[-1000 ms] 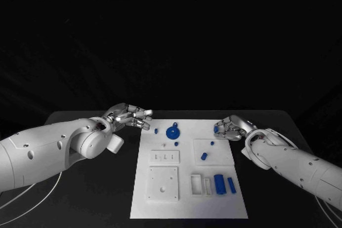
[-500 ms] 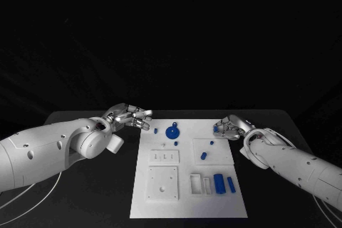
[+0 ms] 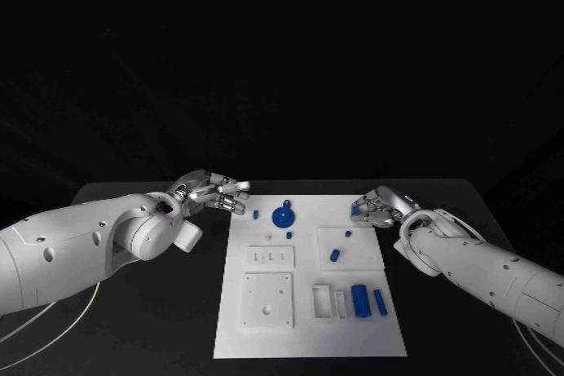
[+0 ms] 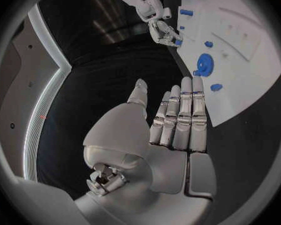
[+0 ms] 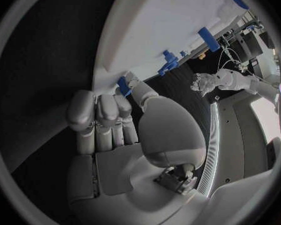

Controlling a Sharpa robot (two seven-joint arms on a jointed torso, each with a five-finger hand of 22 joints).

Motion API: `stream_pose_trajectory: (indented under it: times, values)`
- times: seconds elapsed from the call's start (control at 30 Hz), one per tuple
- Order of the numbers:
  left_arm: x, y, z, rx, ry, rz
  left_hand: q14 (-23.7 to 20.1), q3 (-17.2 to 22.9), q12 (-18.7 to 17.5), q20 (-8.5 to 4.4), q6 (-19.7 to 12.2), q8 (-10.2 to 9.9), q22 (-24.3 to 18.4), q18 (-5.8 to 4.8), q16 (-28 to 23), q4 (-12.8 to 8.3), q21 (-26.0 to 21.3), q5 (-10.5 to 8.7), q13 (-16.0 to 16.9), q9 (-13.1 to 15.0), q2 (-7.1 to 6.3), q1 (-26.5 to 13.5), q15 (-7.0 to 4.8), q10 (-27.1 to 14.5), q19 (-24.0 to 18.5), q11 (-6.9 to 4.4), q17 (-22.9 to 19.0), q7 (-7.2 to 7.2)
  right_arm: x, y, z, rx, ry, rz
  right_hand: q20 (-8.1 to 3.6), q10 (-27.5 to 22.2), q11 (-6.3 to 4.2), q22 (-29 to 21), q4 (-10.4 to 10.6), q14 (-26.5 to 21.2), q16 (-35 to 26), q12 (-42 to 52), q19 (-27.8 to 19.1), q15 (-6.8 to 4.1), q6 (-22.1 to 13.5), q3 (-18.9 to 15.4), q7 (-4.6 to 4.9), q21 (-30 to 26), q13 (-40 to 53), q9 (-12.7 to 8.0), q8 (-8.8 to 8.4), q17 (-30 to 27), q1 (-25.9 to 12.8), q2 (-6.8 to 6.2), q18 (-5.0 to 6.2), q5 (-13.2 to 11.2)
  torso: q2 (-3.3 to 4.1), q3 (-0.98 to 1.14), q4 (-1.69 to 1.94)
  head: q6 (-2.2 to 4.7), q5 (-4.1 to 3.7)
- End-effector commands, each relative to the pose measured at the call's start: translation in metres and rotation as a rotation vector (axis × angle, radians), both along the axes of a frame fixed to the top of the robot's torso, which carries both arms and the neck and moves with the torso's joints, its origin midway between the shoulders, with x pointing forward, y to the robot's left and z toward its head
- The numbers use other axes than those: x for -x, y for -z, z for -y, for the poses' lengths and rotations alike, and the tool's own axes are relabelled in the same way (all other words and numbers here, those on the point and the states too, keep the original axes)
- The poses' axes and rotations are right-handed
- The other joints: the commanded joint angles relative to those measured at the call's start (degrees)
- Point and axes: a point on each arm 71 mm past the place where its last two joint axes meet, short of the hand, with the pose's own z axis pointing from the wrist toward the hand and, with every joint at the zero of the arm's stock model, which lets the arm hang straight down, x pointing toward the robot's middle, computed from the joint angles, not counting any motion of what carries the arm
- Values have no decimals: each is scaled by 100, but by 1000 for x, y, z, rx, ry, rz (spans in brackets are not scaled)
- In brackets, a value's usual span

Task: Assemble the parts on the task board

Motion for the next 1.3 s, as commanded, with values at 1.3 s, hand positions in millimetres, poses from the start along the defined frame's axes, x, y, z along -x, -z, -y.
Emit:
stream_pose_trajectory:
  times: [1.3]
  values:
    - [-23,2,72,-387,126,-141,869,166,2901,-1206,1476,-191,3962,-225,4968,465,3758,1925,3435,4791,-461,-1255,-1220,2089,152,-1233,3602,-996,24,-73,-157,126,-231,-33,-13,-30,-31,791,42,9,-54,-111,90,-26,271,-96,-136,10,37,213,-9,71,-63,-51,-19,-1,-390,-38,-21,44,3]
